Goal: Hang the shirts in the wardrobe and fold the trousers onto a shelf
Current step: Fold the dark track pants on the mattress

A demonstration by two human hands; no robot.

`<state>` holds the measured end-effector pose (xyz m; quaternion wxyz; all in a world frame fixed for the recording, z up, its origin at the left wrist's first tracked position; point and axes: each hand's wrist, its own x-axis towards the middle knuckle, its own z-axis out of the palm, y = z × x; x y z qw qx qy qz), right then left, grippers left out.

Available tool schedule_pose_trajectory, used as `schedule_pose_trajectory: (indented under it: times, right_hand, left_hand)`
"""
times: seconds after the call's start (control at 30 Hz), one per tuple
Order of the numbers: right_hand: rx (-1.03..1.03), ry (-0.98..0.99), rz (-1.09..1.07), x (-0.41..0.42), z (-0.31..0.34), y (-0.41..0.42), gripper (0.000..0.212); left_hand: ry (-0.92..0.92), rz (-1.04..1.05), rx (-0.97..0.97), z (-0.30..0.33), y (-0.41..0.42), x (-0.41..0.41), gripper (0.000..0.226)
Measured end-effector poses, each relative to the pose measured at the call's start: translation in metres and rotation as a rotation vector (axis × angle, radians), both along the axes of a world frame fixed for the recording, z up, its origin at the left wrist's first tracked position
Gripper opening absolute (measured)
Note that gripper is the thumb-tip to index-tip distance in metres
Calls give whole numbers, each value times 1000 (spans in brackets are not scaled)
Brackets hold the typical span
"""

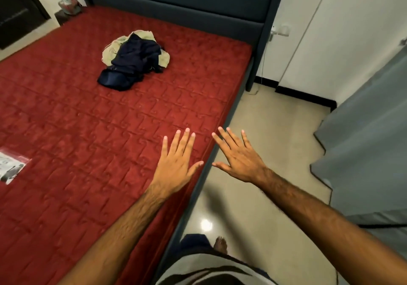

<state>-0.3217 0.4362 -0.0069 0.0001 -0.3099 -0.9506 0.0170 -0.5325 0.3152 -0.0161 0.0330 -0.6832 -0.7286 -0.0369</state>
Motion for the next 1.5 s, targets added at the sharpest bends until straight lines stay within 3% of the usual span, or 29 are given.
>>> schedule_pose_trajectory:
  times: [0.4,0.63,0.87,1.27,1.5]
  right_hand:
    - [6,3,176,-43,0,256,88]
    - [25,-21,335,-122,-1,403,86]
    - [14,-9,545,-219,4,517,87]
    - [3,-75,1032,-358,8,655,86]
    - [32,-93,1124,-436,-7,675,89]
  left_hand:
    - [12,177,10,-13,208,-11,81]
    - [-18,347,-4,-18,333,-59,81]
    - [20,557,15,-4,408,-103,81]
    - [-4,1059,21,-7,518,-128,82]
    - [-63,1144,21,-17,552,-185,81]
